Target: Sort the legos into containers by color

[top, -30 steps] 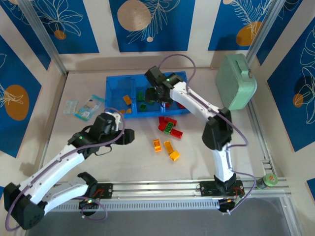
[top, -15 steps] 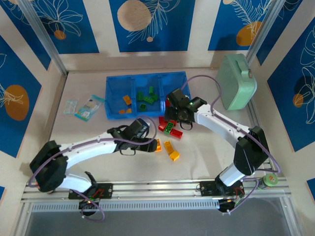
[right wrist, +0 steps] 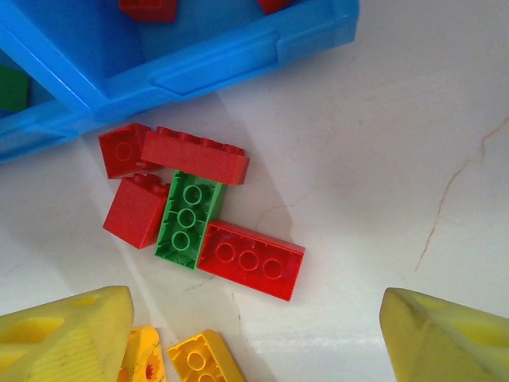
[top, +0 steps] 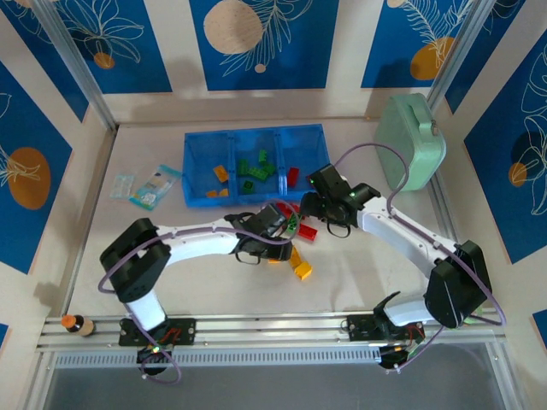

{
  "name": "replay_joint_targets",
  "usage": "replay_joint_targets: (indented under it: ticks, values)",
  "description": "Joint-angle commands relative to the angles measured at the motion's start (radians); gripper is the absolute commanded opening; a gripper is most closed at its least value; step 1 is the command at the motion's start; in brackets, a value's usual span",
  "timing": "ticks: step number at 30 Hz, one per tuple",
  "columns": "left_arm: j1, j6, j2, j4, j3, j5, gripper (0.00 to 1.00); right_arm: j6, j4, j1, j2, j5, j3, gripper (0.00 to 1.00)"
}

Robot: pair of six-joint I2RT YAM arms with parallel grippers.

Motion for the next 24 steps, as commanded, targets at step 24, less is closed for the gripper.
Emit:
replay_joint_targets:
  ticks: [24]
  values:
    - [0.411, 0.175, -0.240, -0.171, 0.042, -0.058, 0.21, 0.035, 0.027, -0.017, -0.143, -0.061, -0.184, 0.79]
